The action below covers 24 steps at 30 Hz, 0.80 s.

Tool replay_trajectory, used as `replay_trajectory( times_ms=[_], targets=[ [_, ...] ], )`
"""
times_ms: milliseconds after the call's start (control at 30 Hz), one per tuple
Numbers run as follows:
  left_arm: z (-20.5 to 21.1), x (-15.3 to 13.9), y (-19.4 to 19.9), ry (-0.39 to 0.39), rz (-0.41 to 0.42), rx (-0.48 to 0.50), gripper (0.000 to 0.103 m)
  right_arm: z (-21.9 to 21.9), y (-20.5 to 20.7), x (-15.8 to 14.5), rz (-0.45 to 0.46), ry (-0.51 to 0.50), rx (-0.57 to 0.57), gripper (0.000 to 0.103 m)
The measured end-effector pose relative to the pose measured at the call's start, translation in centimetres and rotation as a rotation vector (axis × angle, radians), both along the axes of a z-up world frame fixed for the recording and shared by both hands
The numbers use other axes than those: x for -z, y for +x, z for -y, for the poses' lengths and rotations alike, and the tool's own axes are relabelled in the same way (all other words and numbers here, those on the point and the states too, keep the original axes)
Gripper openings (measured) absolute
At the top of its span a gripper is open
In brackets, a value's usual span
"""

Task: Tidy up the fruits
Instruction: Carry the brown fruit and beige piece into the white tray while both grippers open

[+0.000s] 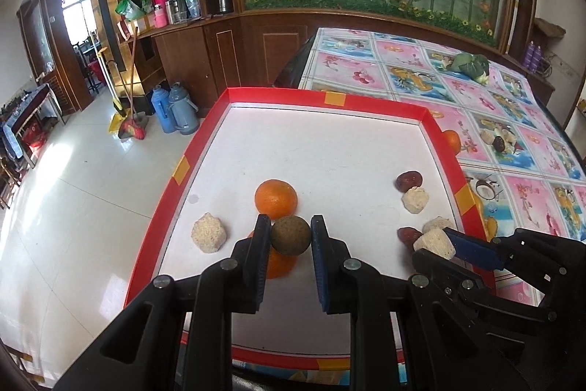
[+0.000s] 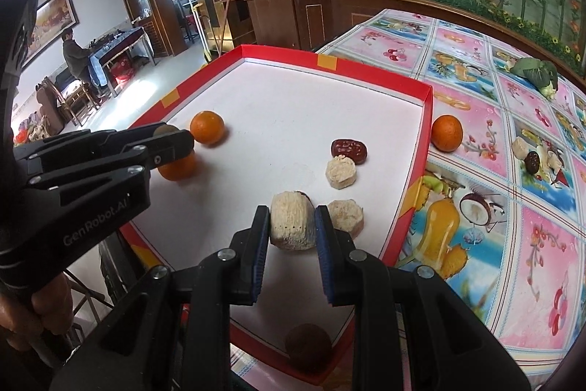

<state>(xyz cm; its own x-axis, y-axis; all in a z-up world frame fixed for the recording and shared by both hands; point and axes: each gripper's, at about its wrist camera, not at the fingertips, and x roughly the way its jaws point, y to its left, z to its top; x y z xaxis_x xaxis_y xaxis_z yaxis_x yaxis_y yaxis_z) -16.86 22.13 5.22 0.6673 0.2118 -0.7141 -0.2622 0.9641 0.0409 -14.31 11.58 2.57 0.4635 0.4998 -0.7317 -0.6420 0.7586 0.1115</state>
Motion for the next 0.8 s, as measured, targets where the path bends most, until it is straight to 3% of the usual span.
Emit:
replay_trajectory(
  times_ms=[433,500,633,733,800],
  targets=[
    [-0.1,0.3,0.0,0.055,-0.007,-0.027,0.022,-0.4,-0.3,0.6,0.030,-0.034,-0.001,0.027],
    [0.0,0.4,-0.1,0.068,-0.008,-0.031,0.031,-0.2,0.0,0.6,0.014,-0.026,0.002,0.030],
    [0.0,0.4,-0.1,0.061,-0.004,-0.026,0.041,0.3,0.0,0.3,0.013,0.005,0.004,0.047],
    [-0.1,0.3,-0.2,0.055,0.009,-0.025,0.046,1.0,-0.1,-0.2,0.033,0.050,0.002,0.048],
    [-0.1,0.1,-0.4,0.060,0.022,-0.032,0.054,1.7,-0.1,-0.7,0.051,0.081,0.015,0.048]
  ],
)
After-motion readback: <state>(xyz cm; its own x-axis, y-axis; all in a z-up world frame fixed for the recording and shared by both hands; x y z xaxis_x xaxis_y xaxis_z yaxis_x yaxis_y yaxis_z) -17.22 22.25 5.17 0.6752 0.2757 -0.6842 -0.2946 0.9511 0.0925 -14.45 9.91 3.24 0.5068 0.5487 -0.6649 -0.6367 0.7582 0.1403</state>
